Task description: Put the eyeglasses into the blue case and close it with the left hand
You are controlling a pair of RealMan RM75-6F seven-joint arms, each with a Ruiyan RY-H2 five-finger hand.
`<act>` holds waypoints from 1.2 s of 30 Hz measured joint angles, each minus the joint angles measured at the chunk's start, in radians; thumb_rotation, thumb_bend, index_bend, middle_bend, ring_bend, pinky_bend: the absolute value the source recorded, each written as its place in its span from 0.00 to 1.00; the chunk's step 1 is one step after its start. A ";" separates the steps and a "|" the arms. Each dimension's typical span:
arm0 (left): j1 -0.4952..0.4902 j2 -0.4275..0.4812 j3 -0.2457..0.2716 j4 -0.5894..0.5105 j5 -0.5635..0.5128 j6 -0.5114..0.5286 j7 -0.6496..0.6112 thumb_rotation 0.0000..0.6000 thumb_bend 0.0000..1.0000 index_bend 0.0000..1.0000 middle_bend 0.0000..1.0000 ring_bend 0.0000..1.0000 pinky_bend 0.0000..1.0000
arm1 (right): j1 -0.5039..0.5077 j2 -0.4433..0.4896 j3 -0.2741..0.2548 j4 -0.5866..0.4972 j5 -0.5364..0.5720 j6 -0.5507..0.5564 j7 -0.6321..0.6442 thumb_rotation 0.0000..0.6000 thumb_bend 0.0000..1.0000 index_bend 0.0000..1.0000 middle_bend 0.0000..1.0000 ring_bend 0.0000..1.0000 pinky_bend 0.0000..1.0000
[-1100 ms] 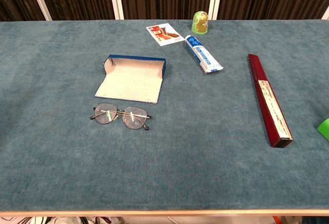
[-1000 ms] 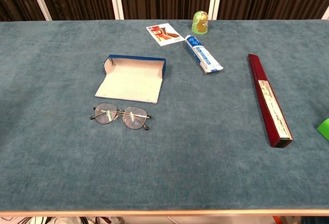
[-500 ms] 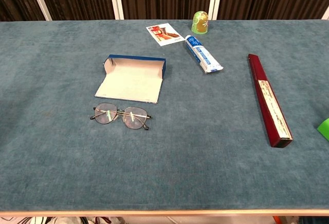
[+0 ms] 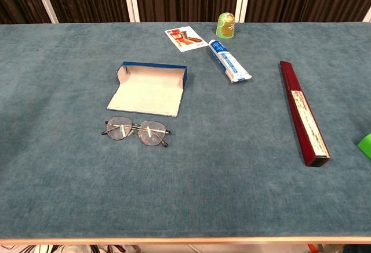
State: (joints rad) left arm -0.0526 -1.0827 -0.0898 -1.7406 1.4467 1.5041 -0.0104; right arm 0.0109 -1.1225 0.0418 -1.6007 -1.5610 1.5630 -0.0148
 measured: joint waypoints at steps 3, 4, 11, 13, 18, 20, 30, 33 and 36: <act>-0.033 0.013 0.002 -0.026 0.044 -0.031 0.026 1.00 0.27 0.09 0.00 0.00 0.00 | 0.003 0.003 -0.002 -0.001 -0.001 -0.007 0.007 1.00 0.06 0.00 0.00 0.00 0.17; -0.045 0.017 0.002 -0.034 0.051 -0.046 0.039 1.00 0.27 0.10 0.00 0.00 0.00 | 0.003 0.003 -0.002 -0.001 0.000 -0.008 0.007 1.00 0.06 0.00 0.00 0.00 0.17; -0.196 0.040 -0.022 -0.128 0.041 -0.279 0.103 1.00 0.27 0.18 0.00 0.00 0.00 | 0.004 0.008 0.000 -0.010 0.017 -0.021 0.012 1.00 0.06 0.00 0.00 0.00 0.17; -0.250 0.040 -0.039 -0.149 0.010 -0.354 0.122 1.00 0.27 0.21 0.00 0.00 0.00 | 0.005 0.009 0.001 -0.013 0.022 -0.025 0.013 1.00 0.06 0.00 0.00 0.00 0.17; -0.384 -0.015 -0.094 -0.169 -0.142 -0.484 0.229 1.00 0.27 0.25 0.00 0.00 0.00 | 0.006 0.010 0.001 -0.019 0.029 -0.034 0.013 1.00 0.06 0.00 0.00 0.00 0.17; -0.432 -0.060 -0.108 -0.167 -0.211 -0.520 0.285 1.00 0.28 0.27 0.00 0.00 0.00 | 0.007 0.011 0.001 -0.021 0.030 -0.035 0.013 1.00 0.06 0.00 0.00 0.00 0.17; -0.590 -0.280 -0.112 -0.087 -0.458 -0.588 0.500 1.00 0.33 0.33 0.00 0.00 0.00 | 0.008 0.018 0.004 -0.028 0.045 -0.046 0.030 1.00 0.06 0.00 0.00 0.00 0.17; -0.612 -0.331 -0.100 -0.050 -0.504 -0.583 0.529 1.00 0.33 0.38 0.00 0.00 0.00 | 0.009 0.020 0.005 -0.030 0.049 -0.052 0.034 1.00 0.06 0.00 0.00 0.00 0.17; -0.627 -0.381 -0.092 -0.011 -0.530 -0.572 0.543 1.00 0.33 0.41 0.00 0.00 0.00 | 0.010 0.023 0.004 -0.032 0.050 -0.054 0.038 1.00 0.06 0.00 0.00 0.00 0.17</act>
State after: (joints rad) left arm -0.6800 -1.4633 -0.1822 -1.7520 0.9171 0.9317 0.5330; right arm 0.0206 -1.0996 0.0460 -1.6328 -1.5114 1.5092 0.0231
